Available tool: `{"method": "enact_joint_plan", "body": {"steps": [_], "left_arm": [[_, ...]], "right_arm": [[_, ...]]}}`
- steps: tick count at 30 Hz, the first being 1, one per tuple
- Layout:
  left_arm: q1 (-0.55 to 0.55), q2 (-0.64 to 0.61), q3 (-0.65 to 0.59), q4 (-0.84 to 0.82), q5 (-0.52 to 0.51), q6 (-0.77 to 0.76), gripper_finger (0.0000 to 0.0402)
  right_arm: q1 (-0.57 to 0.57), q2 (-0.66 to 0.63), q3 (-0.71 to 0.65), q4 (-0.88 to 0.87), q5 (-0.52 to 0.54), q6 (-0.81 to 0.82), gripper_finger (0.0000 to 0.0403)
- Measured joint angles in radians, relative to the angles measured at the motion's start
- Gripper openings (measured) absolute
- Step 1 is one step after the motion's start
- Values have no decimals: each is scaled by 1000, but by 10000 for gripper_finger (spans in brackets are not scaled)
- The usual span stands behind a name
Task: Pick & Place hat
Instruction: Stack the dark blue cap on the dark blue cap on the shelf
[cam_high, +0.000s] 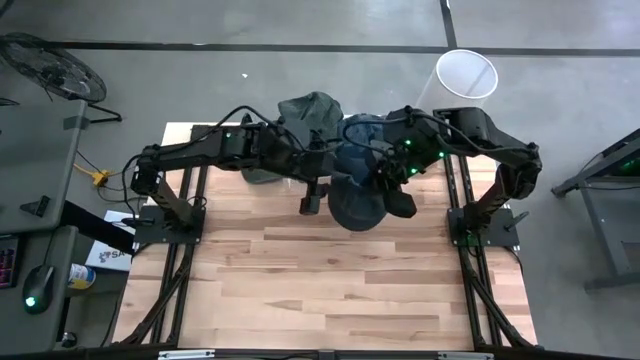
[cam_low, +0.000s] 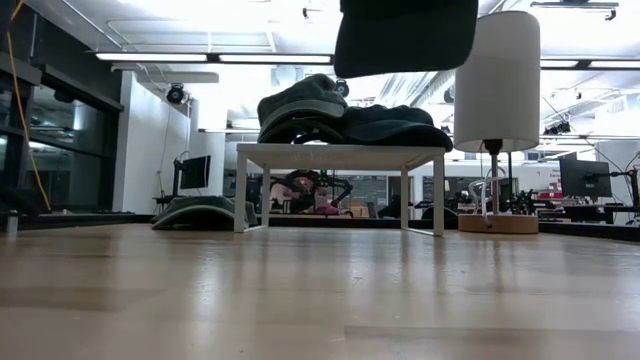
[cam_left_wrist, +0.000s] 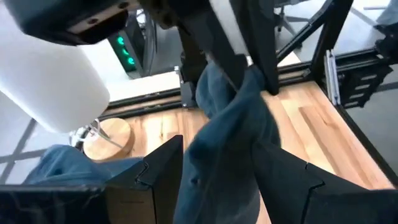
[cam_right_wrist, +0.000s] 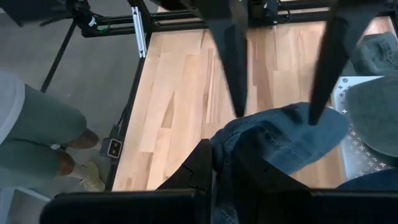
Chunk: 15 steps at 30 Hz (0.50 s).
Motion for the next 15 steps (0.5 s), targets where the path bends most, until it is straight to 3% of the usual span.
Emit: {"method": "enact_joint_plan", "body": {"steps": [15], "left_arm": [[0, 51, 0, -61, 57, 37, 176]], "right_arm": [[5, 0, 0, 38, 1, -3, 25]]}}
